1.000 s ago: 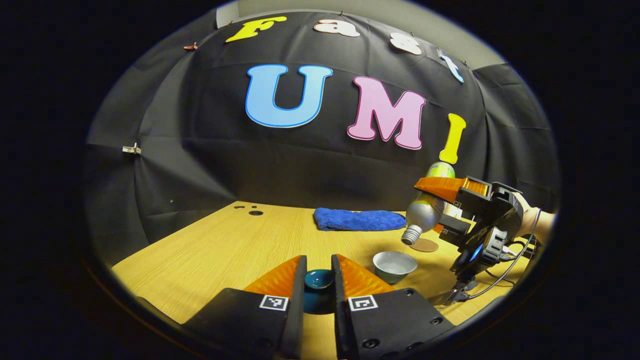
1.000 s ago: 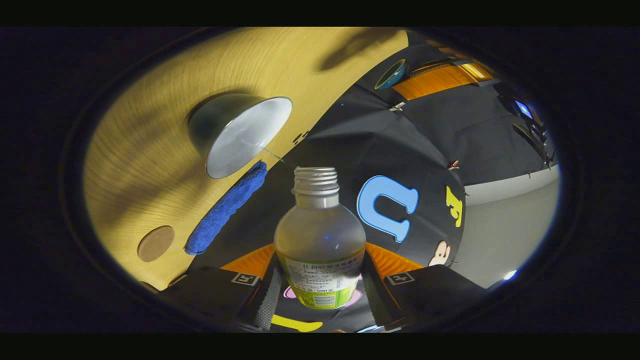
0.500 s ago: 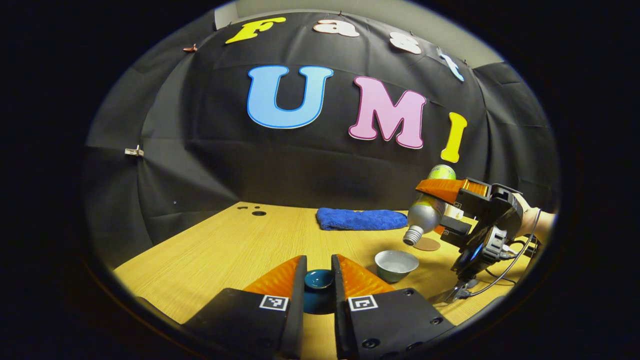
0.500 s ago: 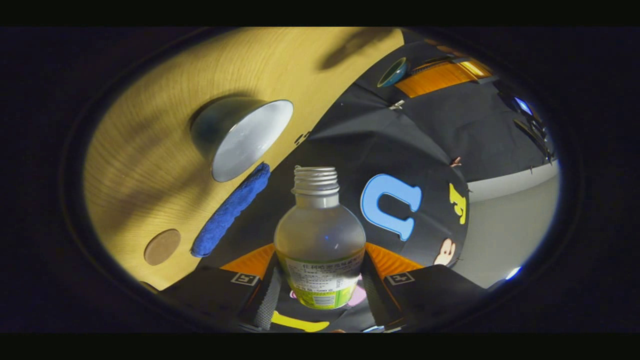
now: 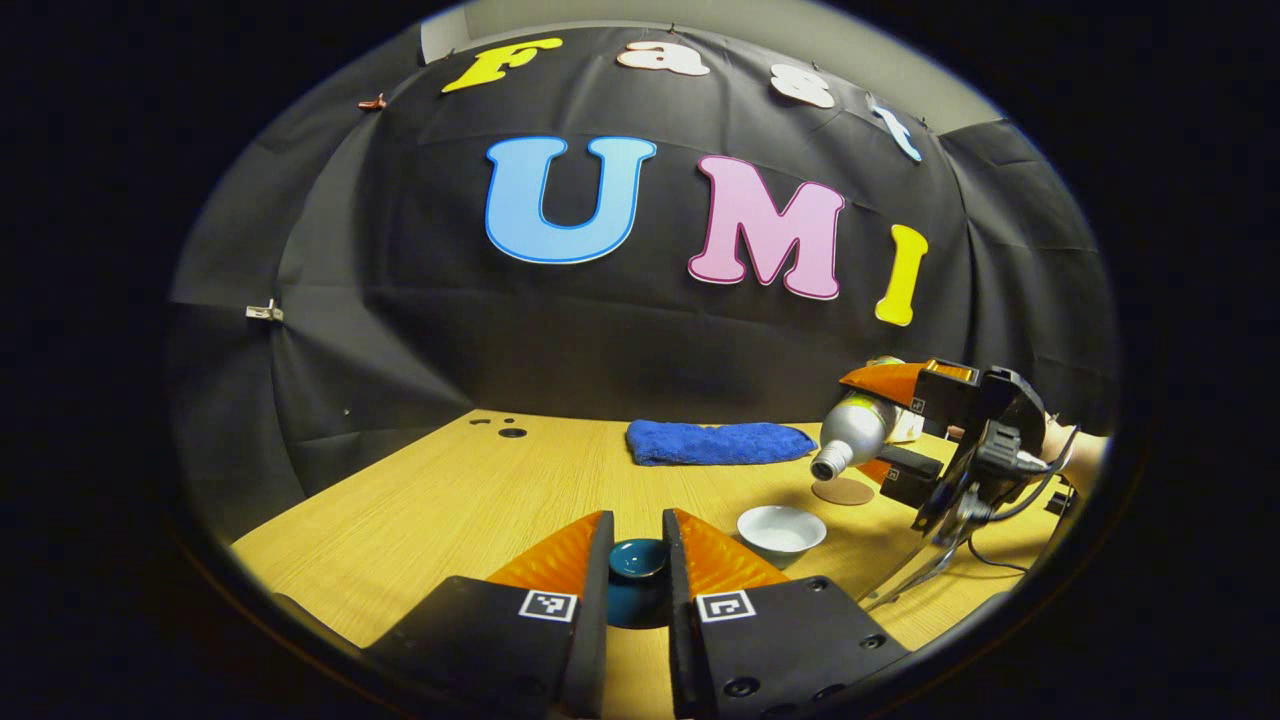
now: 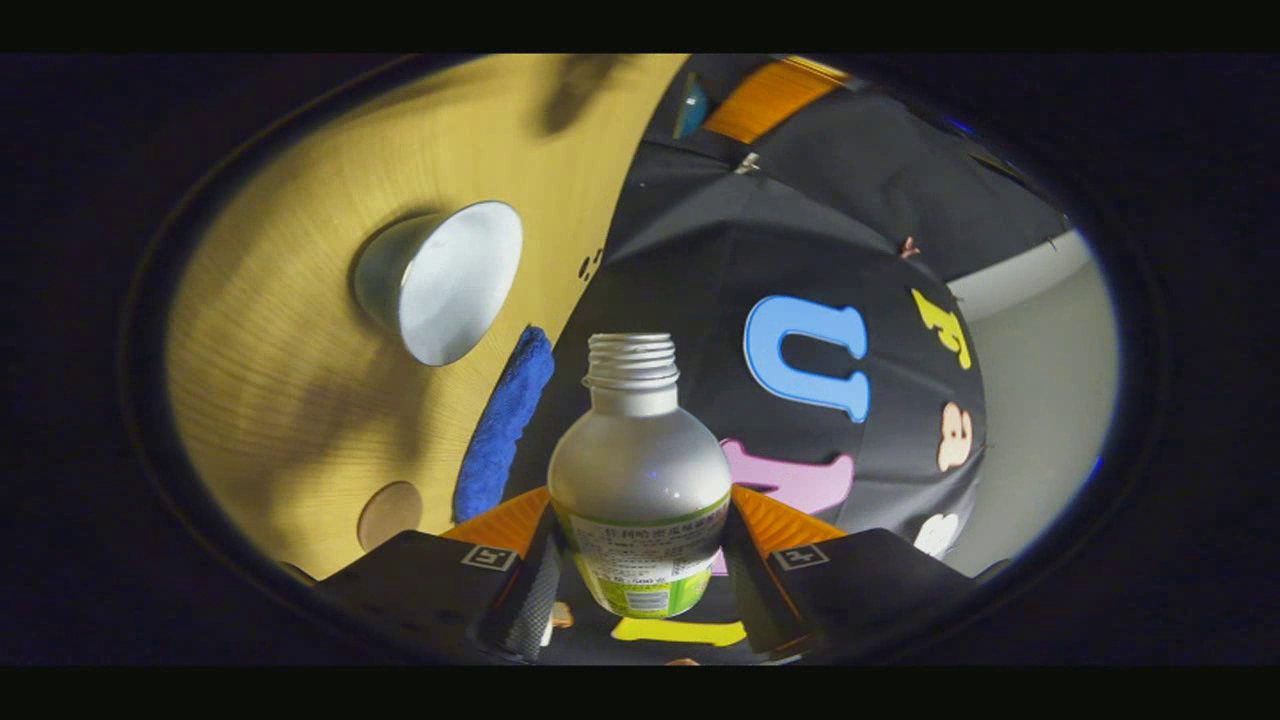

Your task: Open the teacup lid with one hand, grasp the water bottle and pour water into the teacup with the other hand; after pouring, place the water bottle on the coaster and then close the teacup lid.

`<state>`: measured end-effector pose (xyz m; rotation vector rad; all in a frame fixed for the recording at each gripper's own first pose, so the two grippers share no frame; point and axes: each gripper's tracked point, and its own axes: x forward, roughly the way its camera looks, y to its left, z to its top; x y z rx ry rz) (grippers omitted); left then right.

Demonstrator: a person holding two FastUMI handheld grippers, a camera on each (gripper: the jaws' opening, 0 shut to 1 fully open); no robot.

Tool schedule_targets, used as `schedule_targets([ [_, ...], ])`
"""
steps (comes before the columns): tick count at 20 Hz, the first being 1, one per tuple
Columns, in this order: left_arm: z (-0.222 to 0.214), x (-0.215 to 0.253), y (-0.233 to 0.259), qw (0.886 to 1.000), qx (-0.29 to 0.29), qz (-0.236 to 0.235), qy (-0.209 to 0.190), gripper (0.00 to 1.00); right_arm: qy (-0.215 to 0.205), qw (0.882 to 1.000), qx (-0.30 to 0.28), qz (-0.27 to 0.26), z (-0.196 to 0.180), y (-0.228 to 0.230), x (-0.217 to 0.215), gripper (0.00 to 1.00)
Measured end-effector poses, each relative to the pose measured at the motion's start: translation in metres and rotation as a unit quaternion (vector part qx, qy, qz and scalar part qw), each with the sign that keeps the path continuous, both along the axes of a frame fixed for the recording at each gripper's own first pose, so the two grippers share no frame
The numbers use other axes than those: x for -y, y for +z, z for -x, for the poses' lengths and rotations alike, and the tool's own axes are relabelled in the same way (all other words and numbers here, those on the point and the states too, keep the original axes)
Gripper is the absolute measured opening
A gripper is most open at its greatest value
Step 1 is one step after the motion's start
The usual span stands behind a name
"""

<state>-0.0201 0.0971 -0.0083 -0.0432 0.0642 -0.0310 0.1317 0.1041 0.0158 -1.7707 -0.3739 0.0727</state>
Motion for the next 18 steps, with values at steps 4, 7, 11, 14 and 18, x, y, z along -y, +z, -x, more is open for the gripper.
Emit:
schedule_targets([
  [4, 0.002, 0.005, -0.001, 1.0, -0.003, 0.003, -0.002, 0.29, -0.026, 0.98, -0.083, -0.181, -0.003, -0.01, 0.034, 0.74],
  [7, 0.002, 0.009, 0.0, 1.0, -0.002, 0.003, -0.004, 0.29, -0.052, 0.94, -0.13, -0.31, -0.006, -0.007, 0.061, 0.77],
  [11, 0.002, 0.02, -0.001, 1.0, -0.007, 0.01, -0.013, 0.29, -0.069, 0.878, -0.157, -0.447, -0.002, -0.006, 0.094, 0.77],
  [14, -0.001, 0.027, -0.008, 1.0, -0.018, 0.016, -0.019, 0.29, -0.065, 0.818, -0.182, -0.541, 0.003, -0.005, 0.106, 0.77],
  [18, 0.0, 0.038, -0.009, 0.999, -0.021, 0.025, -0.03, 0.29, -0.039, 0.736, -0.204, -0.644, -0.002, 0.007, 0.11, 0.77],
])
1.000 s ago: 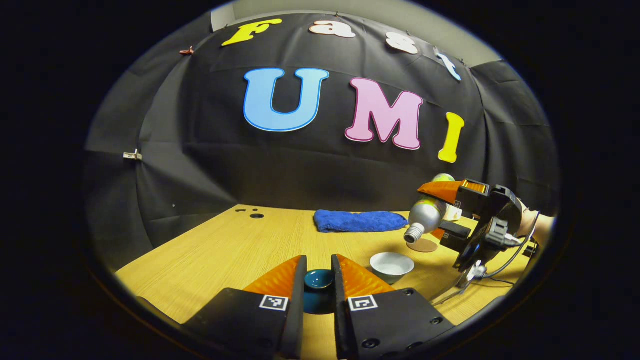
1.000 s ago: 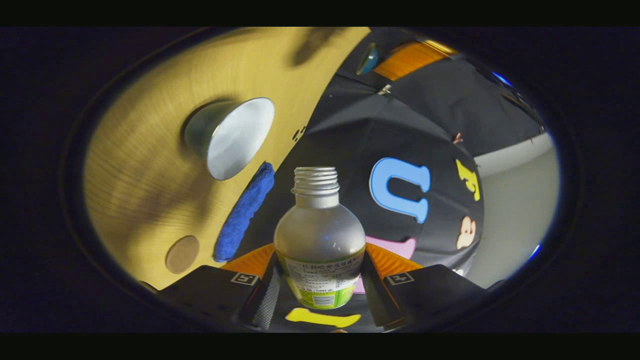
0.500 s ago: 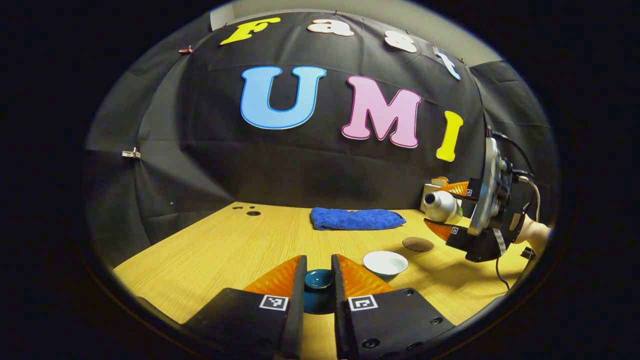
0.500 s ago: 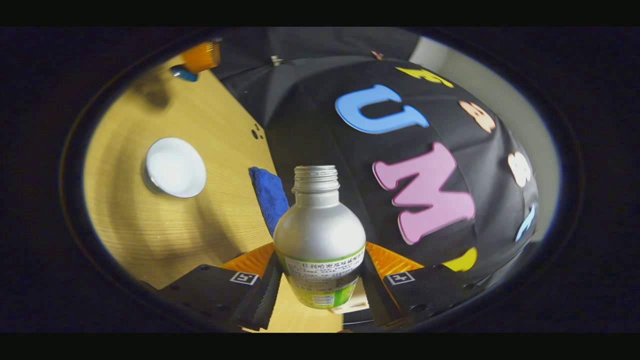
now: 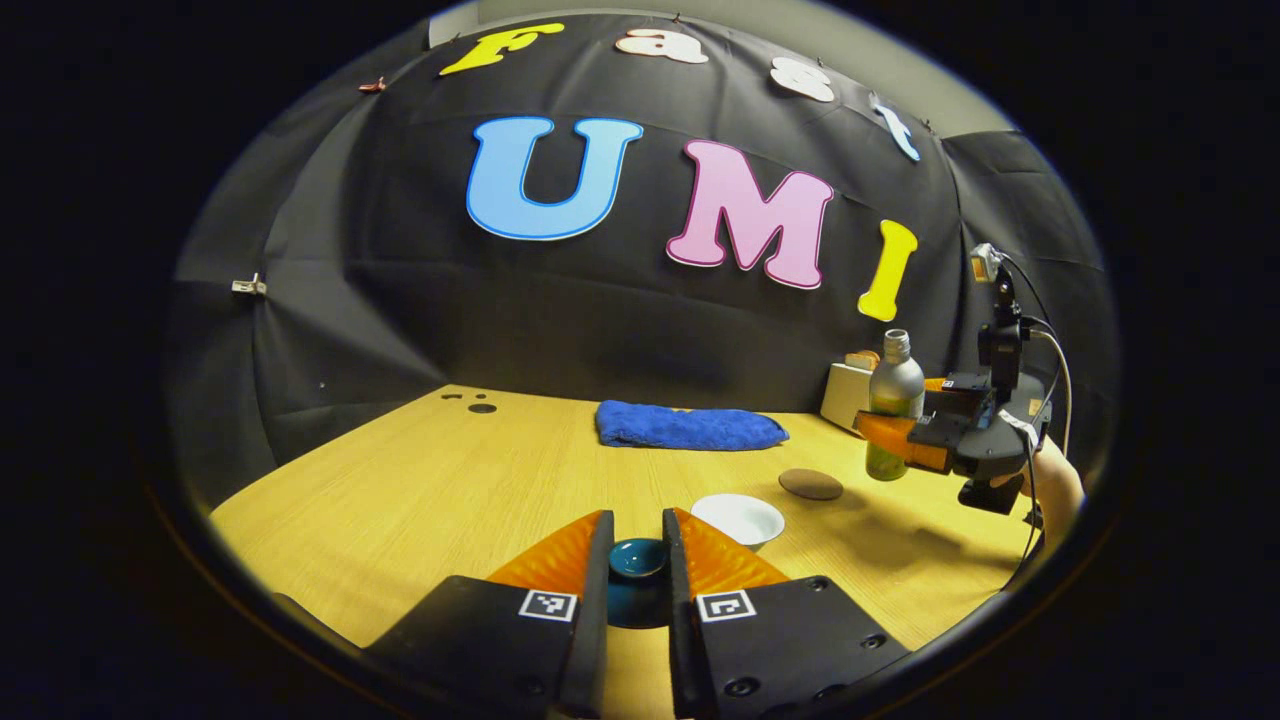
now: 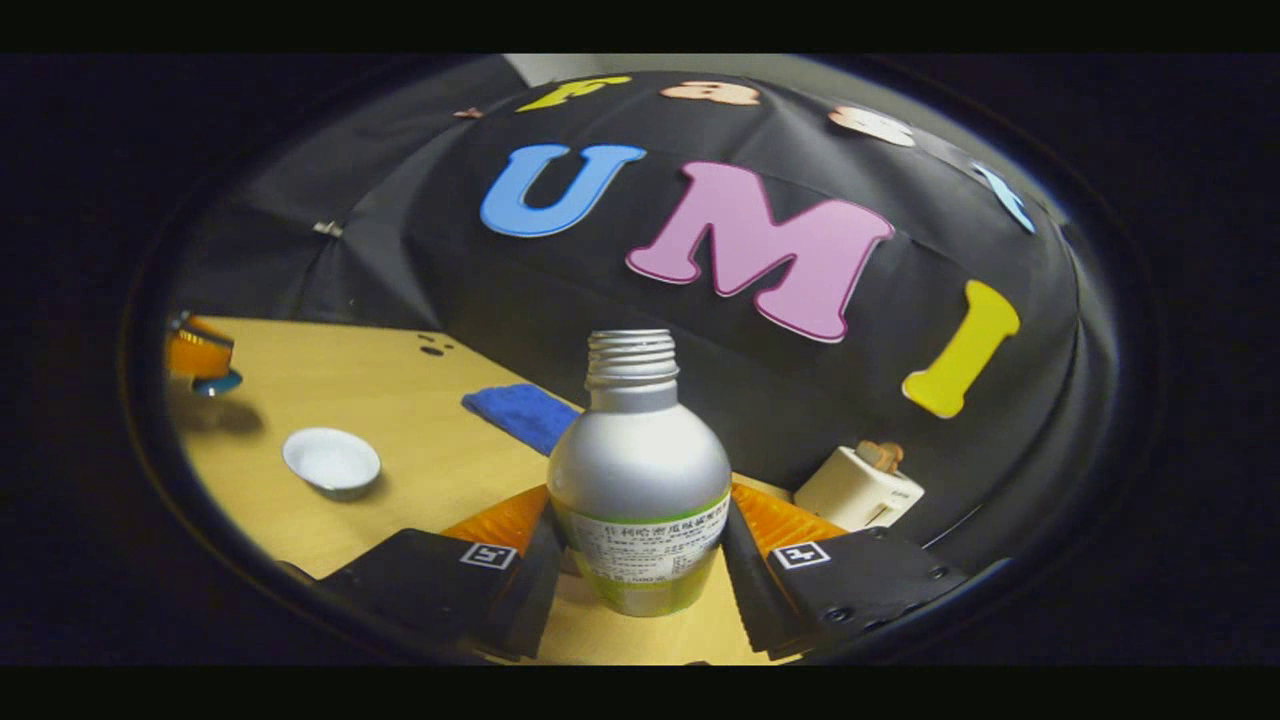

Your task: Open the teacup lid with one hand, grasp the water bottle and pour water into the teacup with the other hand; after pouring, place the water bottle on the coaster and then close the teacup lid.

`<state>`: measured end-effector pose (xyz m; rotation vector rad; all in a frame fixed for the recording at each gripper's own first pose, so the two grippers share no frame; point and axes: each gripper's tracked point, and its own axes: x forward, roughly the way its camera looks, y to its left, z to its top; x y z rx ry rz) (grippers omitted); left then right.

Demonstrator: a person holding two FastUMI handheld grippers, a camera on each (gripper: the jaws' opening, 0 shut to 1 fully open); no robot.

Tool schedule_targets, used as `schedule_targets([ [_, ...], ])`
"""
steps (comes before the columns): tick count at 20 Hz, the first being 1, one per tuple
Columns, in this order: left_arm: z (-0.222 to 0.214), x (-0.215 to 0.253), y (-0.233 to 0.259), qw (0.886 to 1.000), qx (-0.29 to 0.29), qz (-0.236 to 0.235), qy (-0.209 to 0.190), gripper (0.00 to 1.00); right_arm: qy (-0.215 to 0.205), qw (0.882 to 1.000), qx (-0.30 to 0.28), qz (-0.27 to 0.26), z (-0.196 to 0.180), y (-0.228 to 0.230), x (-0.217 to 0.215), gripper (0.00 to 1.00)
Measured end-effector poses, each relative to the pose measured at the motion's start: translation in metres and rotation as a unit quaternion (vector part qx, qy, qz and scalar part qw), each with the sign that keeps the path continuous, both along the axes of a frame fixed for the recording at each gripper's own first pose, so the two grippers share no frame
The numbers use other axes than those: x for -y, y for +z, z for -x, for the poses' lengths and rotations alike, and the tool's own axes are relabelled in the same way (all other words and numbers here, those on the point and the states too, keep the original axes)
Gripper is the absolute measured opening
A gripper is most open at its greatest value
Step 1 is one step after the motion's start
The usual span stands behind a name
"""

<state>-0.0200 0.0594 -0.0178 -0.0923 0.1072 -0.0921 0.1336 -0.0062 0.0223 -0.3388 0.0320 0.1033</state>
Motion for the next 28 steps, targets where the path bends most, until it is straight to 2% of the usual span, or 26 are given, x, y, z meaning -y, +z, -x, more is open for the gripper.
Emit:
schedule_targets([
  [4, 0.001, 0.002, 0.003, 1.0, 0.004, -0.006, -0.001, 0.29, 0.008, 0.995, 0.002, -0.097, -0.015, 0.01, 0.004, 0.77],
  [10, 0.003, -0.001, 0.001, 1.0, 0.003, -0.007, 0.002, 0.29, 0.013, 0.976, -0.029, -0.215, -0.048, -0.008, 0.013, 0.78],
  [14, 0.003, -0.005, -0.002, 1.0, 0.001, -0.002, 0.007, 0.29, -0.013, 0.975, -0.035, -0.22, -0.066, -0.028, 0.028, 0.79],
  [17, 0.001, -0.004, -0.007, 1.0, -0.006, 0.001, 0.006, 0.29, 0.002, 0.975, -0.03, -0.221, -0.072, -0.03, 0.019, 0.8],
  [20, -0.003, -0.001, -0.009, 1.0, -0.009, 0.002, 0.004, 0.29, 0.014, 0.98, -0.015, -0.199, -0.082, -0.028, 0.011, 0.8],
  [24, -0.005, 0.005, -0.009, 1.0, -0.011, 0.009, -0.004, 0.3, 0.014, 0.985, -0.029, -0.172, -0.09, -0.046, 0.007, 0.8],
  [28, -0.007, 0.005, -0.011, 1.0, -0.013, 0.003, -0.005, 0.29, 0.015, 0.981, -0.037, -0.187, -0.094, -0.052, 0.007, 0.8],
])
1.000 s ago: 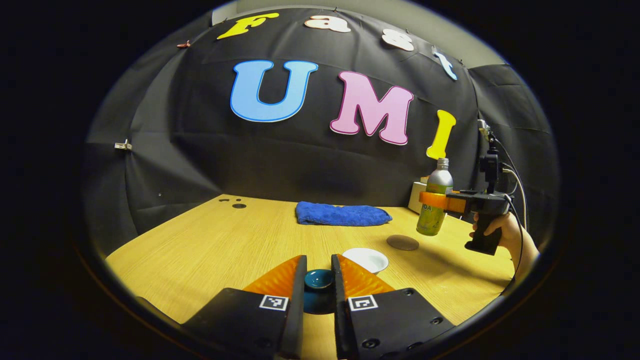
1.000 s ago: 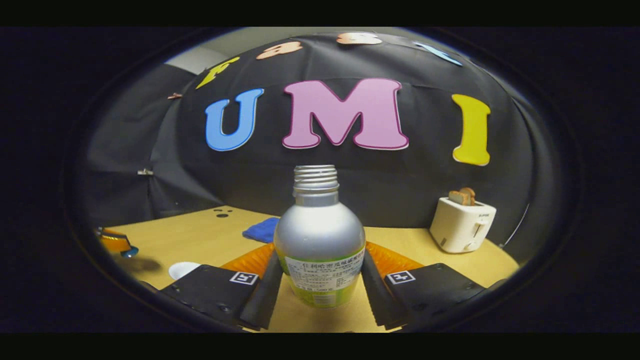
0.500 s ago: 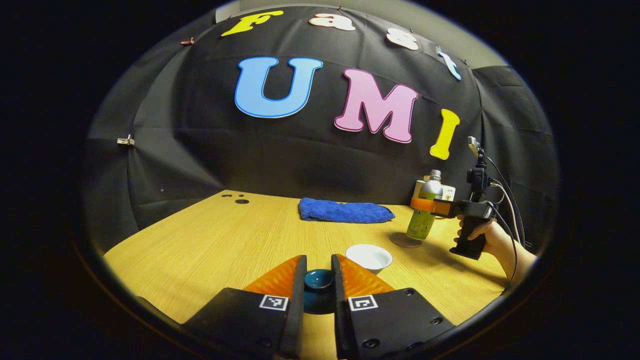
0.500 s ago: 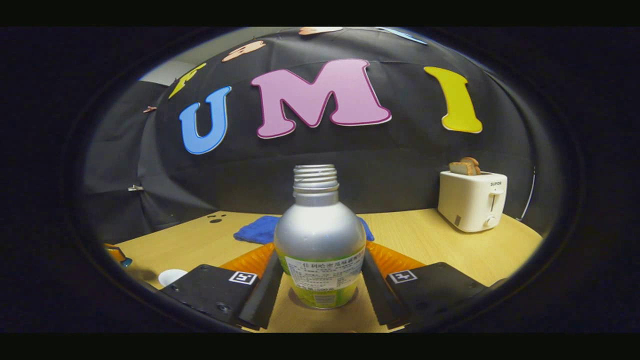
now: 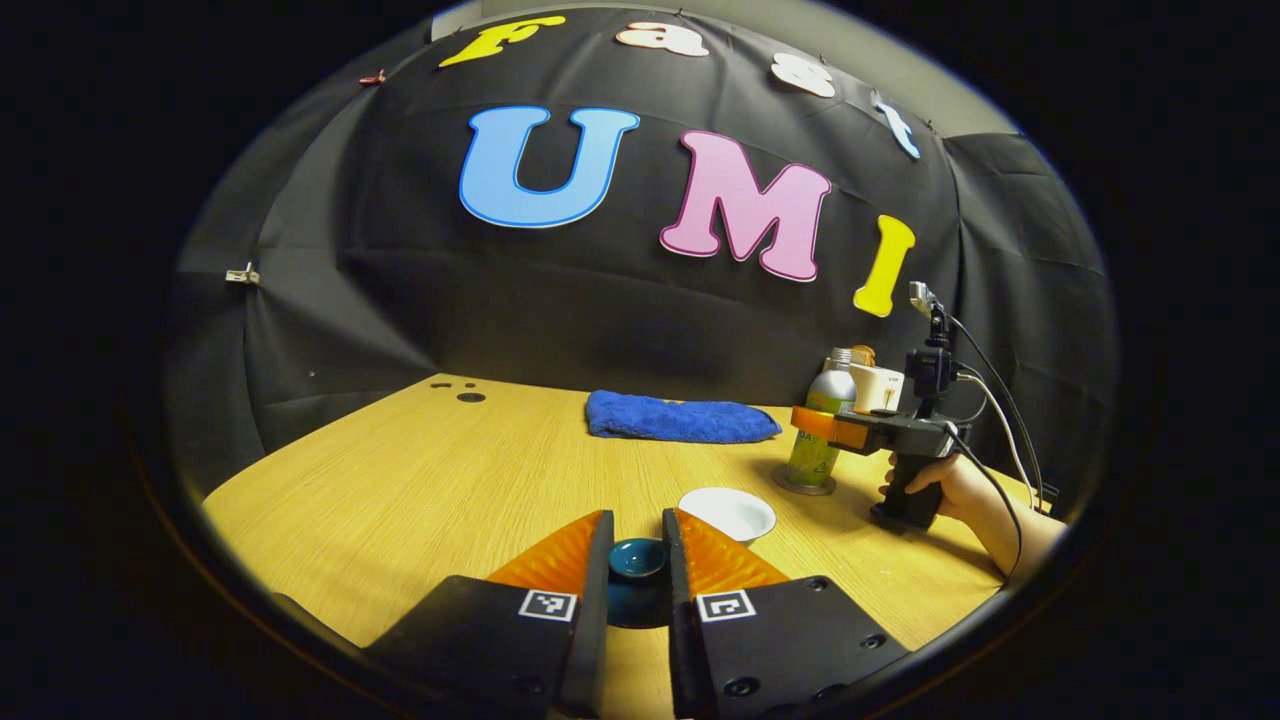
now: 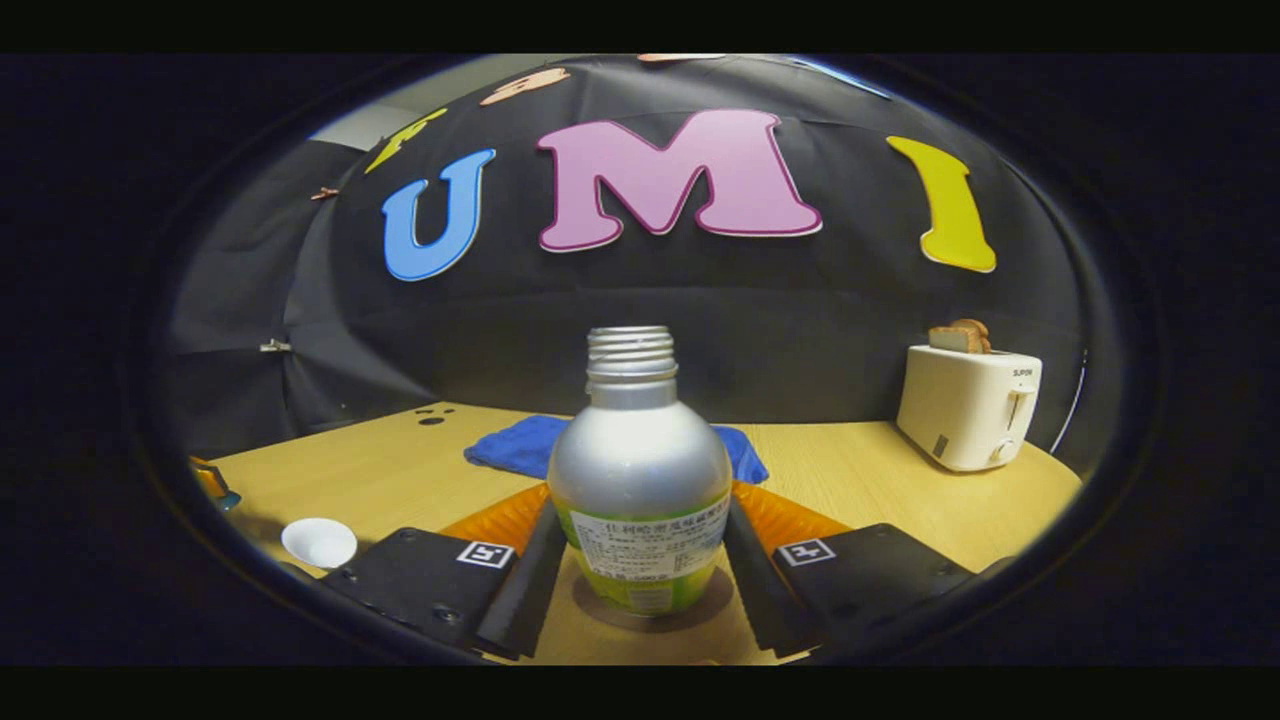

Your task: Open the teacup lid with one hand, grasp the water bottle and pour water into the teacup with the other hand; after pouring, place the water bottle on the coaster and then close the teacup lid.

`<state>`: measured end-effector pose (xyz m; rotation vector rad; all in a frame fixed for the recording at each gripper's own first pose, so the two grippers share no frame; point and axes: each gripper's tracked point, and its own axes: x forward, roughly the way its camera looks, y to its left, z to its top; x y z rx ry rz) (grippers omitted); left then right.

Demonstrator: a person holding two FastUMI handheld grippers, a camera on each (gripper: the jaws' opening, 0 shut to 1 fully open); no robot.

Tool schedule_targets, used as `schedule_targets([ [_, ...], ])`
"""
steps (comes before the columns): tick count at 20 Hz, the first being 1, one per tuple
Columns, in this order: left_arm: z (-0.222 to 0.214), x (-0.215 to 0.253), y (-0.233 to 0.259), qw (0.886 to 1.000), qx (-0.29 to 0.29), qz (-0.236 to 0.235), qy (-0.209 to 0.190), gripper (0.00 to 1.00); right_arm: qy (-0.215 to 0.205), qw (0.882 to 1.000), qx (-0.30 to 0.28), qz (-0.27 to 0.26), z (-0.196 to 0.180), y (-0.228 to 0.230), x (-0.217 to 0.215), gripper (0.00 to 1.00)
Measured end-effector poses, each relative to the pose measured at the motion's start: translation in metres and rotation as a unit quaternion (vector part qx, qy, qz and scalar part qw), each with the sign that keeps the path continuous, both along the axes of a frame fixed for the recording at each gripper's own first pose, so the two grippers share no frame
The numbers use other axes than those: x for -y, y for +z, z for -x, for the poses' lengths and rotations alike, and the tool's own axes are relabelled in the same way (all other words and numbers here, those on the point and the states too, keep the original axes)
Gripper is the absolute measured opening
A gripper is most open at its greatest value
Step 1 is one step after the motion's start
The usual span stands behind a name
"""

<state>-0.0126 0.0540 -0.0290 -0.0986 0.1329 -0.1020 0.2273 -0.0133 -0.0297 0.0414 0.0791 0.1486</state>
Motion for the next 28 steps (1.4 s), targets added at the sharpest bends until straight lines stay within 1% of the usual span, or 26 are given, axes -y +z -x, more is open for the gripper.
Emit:
schedule_targets([
  [1, -0.001, -0.001, 0.0, 1.0, -0.001, 0.0, 0.0, 0.29, 0.001, 1.0, -0.001, -0.004, 0.001, 0.0, 0.0, 0.8],
  [2, -0.001, -0.001, -0.001, 1.0, -0.003, 0.001, 0.0, 0.29, 0.0, 1.0, 0.003, -0.008, 0.0, 0.001, 0.001, 0.77],
  [3, -0.001, -0.001, -0.003, 1.0, -0.005, 0.003, 0.001, 0.29, 0.003, 1.0, 0.0, -0.013, 0.001, 0.0, 0.0, 0.82],
  [6, -0.002, -0.001, -0.007, 1.0, -0.011, 0.001, 0.002, 0.29, 0.004, 0.999, -0.025, -0.028, 0.001, -0.013, -0.003, 0.86],
  [7, -0.002, -0.001, -0.008, 1.0, -0.012, -0.001, 0.001, 0.29, 0.003, 0.999, -0.028, -0.024, 0.001, -0.016, -0.003, 0.9],
  [8, -0.003, 0.0, -0.008, 1.0, -0.013, -0.002, 0.001, 0.29, -0.002, 0.999, -0.029, -0.013, 0.001, -0.018, -0.002, 0.89],
  [9, -0.001, 0.002, -0.009, 1.0, -0.013, -0.003, -0.001, 0.33, -0.008, 1.0, -0.027, 0.0, 0.001, -0.017, 0.001, 0.97],
  [10, -0.001, 0.003, -0.008, 1.0, -0.013, -0.003, -0.002, 0.3, -0.012, 1.0, -0.024, 0.012, 0.001, -0.015, 0.003, 0.98],
  [11, -0.001, 0.005, -0.007, 1.0, -0.013, -0.004, -0.004, 0.3, -0.016, 0.999, -0.021, 0.021, 0.004, -0.013, 0.004, 0.98],
  [14, 0.0, 0.007, -0.007, 1.0, -0.013, -0.008, -0.005, 0.3, -0.007, 1.0, -0.013, 0.02, 0.015, -0.005, -0.003, 0.98],
  [16, 0.0, 0.009, -0.009, 1.0, -0.016, -0.011, -0.006, 0.3, -0.01, 1.0, 0.003, 0.017, 0.024, 0.005, -0.004, 0.98],
  [19, 0.001, 0.012, -0.01, 1.0, -0.016, -0.016, -0.011, 0.3, -0.036, 0.998, 0.037, 0.028, 0.035, 0.026, 0.006, 0.98],
  [21, 0.004, 0.017, -0.01, 1.0, -0.017, -0.017, -0.016, 0.3, -0.039, 0.997, 0.06, 0.026, 0.042, 0.041, 0.007, 0.98],
  [24, 0.007, 0.026, -0.007, 1.0, -0.013, -0.023, -0.016, 0.3, -0.03, 0.996, 0.088, 0.01, 0.053, 0.06, 0.002, 0.98],
  [26, 0.008, 0.031, 0.002, 0.999, -0.003, -0.029, -0.018, 0.3, -0.031, 0.993, 0.115, 0.008, 0.062, 0.076, 0.002, 0.98],
  [28, 0.009, 0.041, 0.008, 0.999, 0.006, -0.034, -0.027, 0.3, -0.04, 0.989, 0.144, 0.006, 0.069, 0.093, 0.009, 0.98],
])
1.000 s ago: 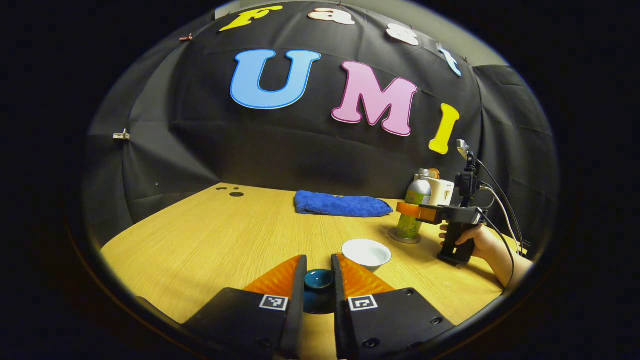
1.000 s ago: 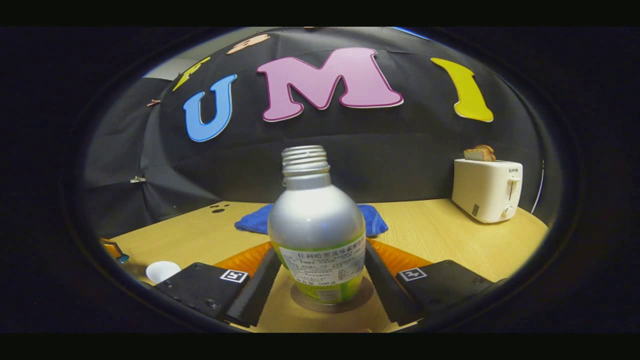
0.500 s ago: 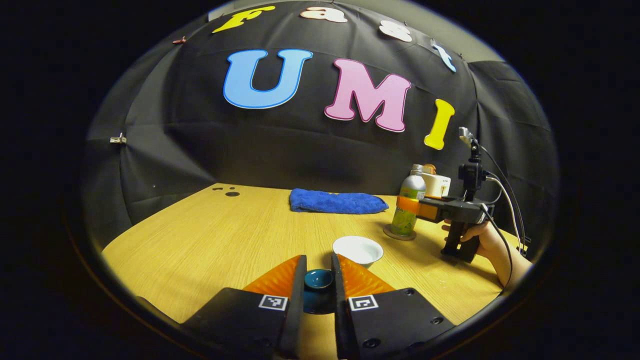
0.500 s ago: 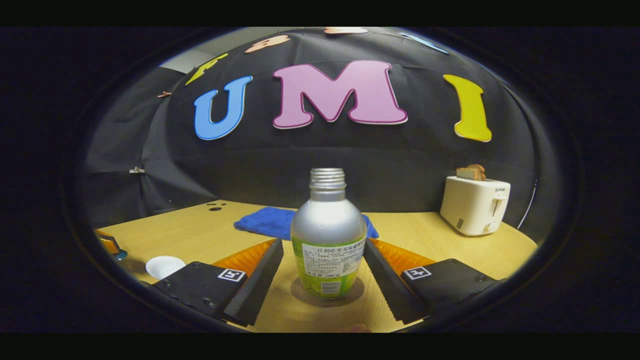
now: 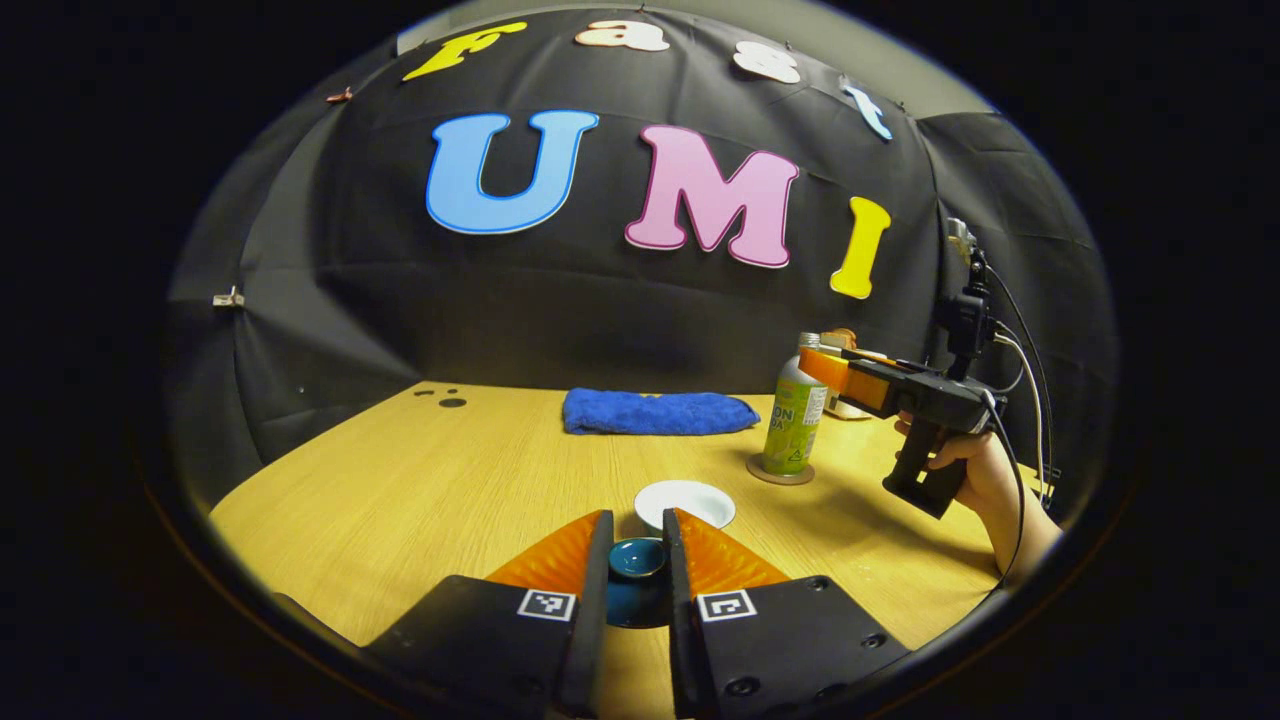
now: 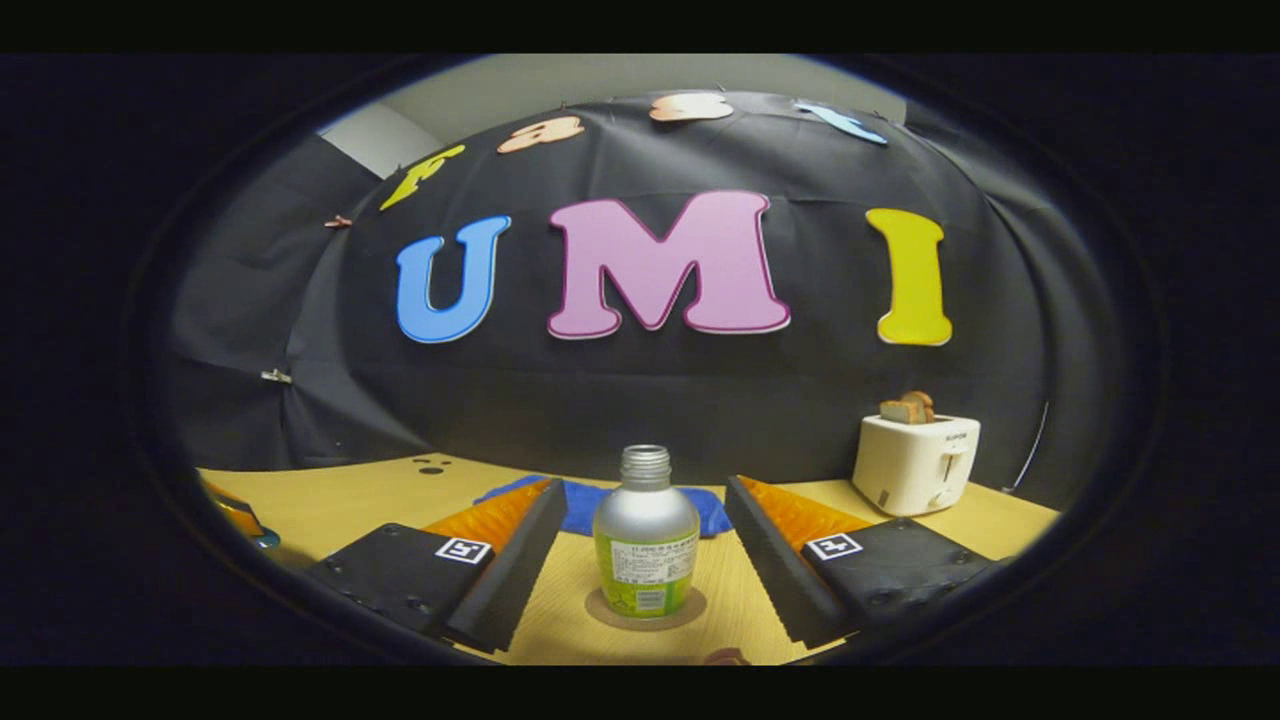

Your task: Open the teacup lid with one hand, grasp the water bottle and pour water into the teacup with the other hand; after pouring, place the water bottle on the coaster and then close the teacup lid.

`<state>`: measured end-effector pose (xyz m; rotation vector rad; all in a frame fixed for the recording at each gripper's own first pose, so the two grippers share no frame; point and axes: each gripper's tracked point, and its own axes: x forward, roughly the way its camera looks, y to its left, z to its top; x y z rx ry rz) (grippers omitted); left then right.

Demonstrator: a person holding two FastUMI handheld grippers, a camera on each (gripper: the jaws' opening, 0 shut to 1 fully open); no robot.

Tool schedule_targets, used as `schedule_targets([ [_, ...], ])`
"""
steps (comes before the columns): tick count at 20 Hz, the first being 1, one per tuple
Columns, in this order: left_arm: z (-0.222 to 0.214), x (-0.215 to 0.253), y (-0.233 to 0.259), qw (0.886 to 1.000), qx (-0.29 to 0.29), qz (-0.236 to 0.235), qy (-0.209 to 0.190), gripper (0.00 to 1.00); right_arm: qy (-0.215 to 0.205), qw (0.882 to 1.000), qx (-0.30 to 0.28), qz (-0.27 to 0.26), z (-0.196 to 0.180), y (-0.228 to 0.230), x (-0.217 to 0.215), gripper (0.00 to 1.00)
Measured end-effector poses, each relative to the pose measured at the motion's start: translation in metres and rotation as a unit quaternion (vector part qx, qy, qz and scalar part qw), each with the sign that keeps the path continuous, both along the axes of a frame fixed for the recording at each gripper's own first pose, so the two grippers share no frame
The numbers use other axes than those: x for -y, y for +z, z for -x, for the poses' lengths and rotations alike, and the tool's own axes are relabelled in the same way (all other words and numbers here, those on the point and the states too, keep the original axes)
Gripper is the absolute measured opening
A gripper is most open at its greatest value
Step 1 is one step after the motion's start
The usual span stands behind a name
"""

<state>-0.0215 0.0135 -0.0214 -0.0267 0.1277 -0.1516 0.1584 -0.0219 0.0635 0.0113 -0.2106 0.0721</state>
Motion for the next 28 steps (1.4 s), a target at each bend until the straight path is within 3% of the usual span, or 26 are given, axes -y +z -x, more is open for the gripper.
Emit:
schedule_targets([
  [3, -0.003, 0.013, 0.005, 1.0, 0.005, 0.0, -0.014, 0.3, -0.002, 1.0, 0.026, -0.016, 0.011, 0.016, 0.004, 0.98],
  [9, -0.025, 0.022, 0.025, 0.999, 0.03, -0.009, -0.012, 0.3, -0.07, 0.997, 0.016, -0.016, 0.012, 0.018, 0.054, 0.98],
  [18, -0.079, 0.041, 0.019, 0.999, 0.031, -0.018, -0.01, 0.31, -0.123, 0.986, -0.016, -0.109, 0.018, 0.002, 0.115, 0.98],
  [19, -0.084, 0.042, 0.014, 0.999, 0.025, -0.016, -0.01, 0.34, -0.129, 0.985, -0.016, -0.111, 0.018, 0.001, 0.12, 0.98],
  [22, -0.095, 0.045, -0.003, 1.0, 0.003, -0.007, -0.011, 0.31, -0.145, 0.984, -0.02, -0.105, 0.021, -0.003, 0.127, 1.0],
  [28, -0.105, 0.049, -0.017, 1.0, -0.013, -0.02, -0.011, 0.32, -0.14, 0.987, -0.031, -0.078, 0.015, -0.008, 0.111, 0.98],
])
